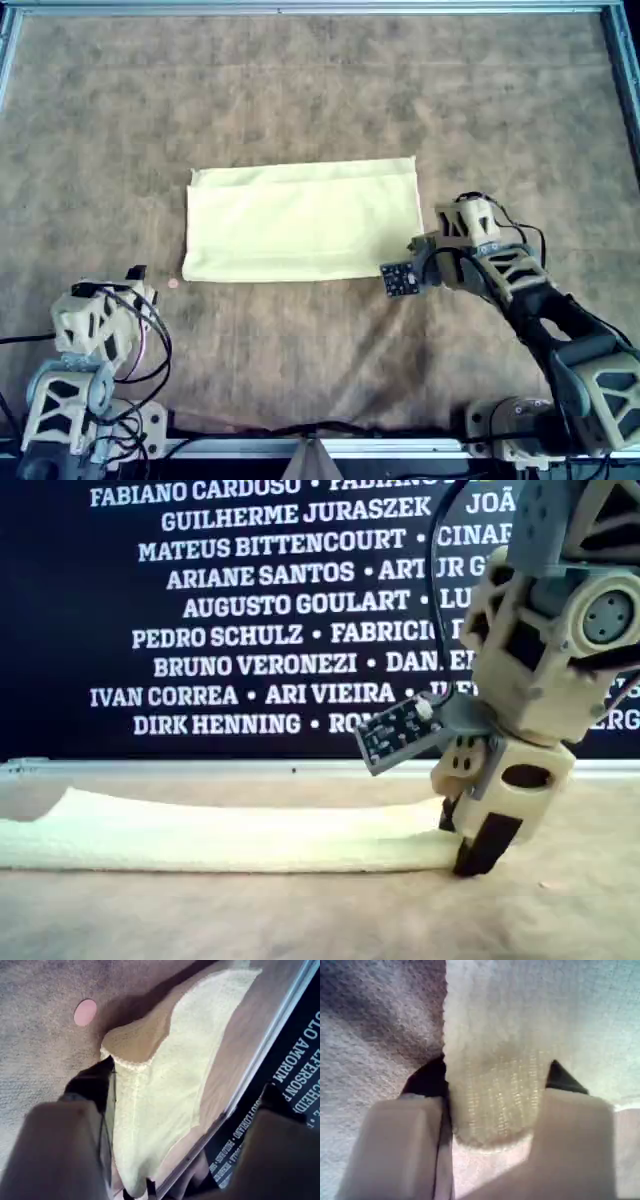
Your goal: Fold a cloth
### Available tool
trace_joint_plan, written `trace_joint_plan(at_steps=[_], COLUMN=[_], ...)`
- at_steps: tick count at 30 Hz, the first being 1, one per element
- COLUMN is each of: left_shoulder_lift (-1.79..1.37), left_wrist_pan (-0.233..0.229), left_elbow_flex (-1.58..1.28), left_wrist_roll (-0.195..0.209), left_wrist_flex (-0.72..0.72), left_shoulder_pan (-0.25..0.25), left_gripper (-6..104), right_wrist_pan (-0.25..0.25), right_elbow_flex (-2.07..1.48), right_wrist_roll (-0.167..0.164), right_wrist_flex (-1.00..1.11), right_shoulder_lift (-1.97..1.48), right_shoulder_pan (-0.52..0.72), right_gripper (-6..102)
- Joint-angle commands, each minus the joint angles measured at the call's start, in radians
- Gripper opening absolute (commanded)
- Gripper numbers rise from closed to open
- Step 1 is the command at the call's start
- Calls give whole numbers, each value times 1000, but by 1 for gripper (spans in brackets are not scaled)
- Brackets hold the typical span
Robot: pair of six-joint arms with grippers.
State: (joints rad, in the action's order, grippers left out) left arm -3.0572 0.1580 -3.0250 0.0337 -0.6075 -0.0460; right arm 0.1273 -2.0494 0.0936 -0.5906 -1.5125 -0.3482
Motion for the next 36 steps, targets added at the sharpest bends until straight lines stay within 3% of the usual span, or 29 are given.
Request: trace_joint_plan(at_steps=[1, 7, 12, 19, 22, 29, 36], left_shoulder_lift=[-5, -5, -5, -5, -5, -5, -5], left_wrist_pan=[-2, -2, -2, -2, -2, -2, -2], left_elbow_flex=[18, 18, 18, 18, 18, 18, 18], left_wrist_roll=[3, 3, 3, 3, 3, 3, 3], left_wrist_flex=[3, 3, 3, 3, 3, 3, 3], left_shoulder_pan=[15, 15, 15, 15, 17, 17, 17], left_gripper=[99, 99, 99, 99, 99, 99, 99], right_wrist_pan=[3, 6, 6, 8, 8, -9, -9], right_elbow_flex=[52, 89, 98, 176, 236, 433, 735], right_wrist_roll=[5, 6, 6, 6, 14, 75, 77], right_wrist_flex=[48, 77, 87, 87, 87, 87, 72], right_shoulder_lift=[-6, -14, -28, -17, -9, 31, 230], right_shoulder_pan=[-6, -3, -8, -15, -80, -313, -442], right_gripper=[42, -5, 3, 1, 1, 1, 1])
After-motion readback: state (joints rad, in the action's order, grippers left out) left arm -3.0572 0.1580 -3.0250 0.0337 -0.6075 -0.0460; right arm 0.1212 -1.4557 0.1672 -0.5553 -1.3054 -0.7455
